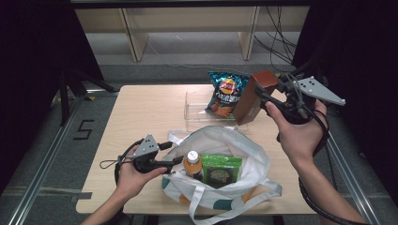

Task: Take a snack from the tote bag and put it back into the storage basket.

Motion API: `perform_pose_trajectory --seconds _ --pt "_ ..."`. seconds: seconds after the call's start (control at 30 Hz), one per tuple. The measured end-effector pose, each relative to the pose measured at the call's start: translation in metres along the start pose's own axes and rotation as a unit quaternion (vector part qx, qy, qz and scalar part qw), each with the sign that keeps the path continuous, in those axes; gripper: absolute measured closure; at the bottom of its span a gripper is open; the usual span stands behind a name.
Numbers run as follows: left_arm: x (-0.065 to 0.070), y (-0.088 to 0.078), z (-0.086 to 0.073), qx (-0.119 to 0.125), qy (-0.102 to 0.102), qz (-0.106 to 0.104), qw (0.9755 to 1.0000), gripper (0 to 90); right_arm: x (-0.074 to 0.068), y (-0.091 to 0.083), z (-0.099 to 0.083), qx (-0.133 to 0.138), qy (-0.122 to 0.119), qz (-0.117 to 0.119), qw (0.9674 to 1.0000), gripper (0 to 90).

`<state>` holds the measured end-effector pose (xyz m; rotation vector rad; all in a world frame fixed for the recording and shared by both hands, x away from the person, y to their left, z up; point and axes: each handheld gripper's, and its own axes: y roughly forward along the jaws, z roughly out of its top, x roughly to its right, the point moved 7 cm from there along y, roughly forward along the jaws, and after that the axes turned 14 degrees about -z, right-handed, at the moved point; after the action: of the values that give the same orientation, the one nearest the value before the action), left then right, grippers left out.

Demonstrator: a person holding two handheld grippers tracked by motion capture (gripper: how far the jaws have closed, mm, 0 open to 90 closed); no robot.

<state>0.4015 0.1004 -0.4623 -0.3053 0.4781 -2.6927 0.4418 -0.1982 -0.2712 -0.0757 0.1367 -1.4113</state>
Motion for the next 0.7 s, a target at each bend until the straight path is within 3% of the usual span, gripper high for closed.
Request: perform_pose_trajectory --seconds 0.47,0.57,0.6,0.7 --pt "0.000 -0.001 0.001 0.004 0.000 0.000 1.0000 32.0 -0.002 0.035 -0.006 -0.007 -0.008 -0.031 0.9995 40.0" --pt "0.000 -0.002 0.001 0.004 0.000 0.001 1.0000 32.0 0.000 0.040 -0.010 -0.012 -0.008 -0.038 0.9992 40.1" --pt "0.000 -0.002 0.001 0.004 0.000 0.001 1.0000 32.0 0.002 0.043 -0.012 -0.019 0.003 -0.045 0.9988 40.1" --pt "0.000 -0.001 0.001 0.004 0.001 0.000 1.0000 32.0 0.005 0.046 -0.013 -0.013 -0.007 -0.048 0.9987 40.0"
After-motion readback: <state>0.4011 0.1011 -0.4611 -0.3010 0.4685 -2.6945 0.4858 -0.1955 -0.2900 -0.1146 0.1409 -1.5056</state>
